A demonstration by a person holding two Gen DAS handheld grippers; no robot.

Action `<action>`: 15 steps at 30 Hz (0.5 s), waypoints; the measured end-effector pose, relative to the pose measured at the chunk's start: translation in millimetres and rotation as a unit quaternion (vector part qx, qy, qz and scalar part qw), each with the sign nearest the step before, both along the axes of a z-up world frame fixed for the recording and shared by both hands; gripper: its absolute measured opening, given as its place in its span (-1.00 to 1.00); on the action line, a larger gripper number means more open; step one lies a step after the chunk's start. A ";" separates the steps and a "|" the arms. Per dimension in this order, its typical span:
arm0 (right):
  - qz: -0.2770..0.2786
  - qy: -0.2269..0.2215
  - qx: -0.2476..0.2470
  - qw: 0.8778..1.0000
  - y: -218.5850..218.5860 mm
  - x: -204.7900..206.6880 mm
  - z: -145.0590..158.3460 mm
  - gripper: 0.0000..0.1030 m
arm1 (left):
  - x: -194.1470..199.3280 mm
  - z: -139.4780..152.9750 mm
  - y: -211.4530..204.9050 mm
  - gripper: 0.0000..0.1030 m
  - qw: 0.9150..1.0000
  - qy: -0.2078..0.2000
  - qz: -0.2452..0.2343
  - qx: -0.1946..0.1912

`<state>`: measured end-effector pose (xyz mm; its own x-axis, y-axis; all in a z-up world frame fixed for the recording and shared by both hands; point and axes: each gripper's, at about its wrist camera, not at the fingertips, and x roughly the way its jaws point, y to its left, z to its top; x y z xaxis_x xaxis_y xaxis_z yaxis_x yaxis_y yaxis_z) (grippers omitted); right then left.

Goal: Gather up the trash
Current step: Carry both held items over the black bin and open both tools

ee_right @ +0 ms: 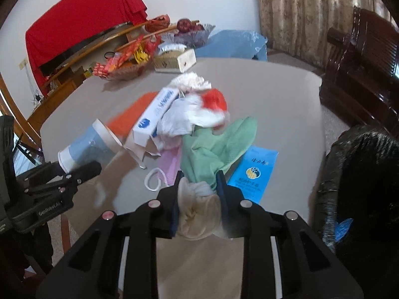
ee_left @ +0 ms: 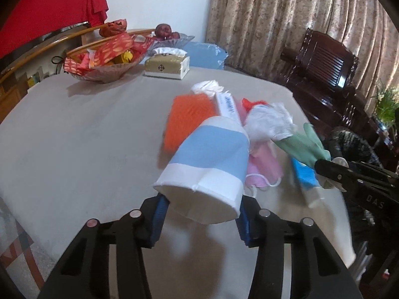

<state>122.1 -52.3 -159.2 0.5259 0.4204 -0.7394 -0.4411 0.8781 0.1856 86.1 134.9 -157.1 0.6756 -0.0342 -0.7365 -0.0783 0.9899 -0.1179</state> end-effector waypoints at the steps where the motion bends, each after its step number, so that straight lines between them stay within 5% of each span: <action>1: -0.001 -0.006 0.001 1.000 -2.2 -3.1 5.5 -0.52 | -2.4 4.9 -2.9 -0.08 1.000 -0.005 -0.004 -0.003; 15: -0.071 -0.086 0.025 0.994 -73.9 -27.4 67.8 -0.52 | 11.2 60.7 -62.1 -0.09 0.994 -0.076 -0.073 -0.003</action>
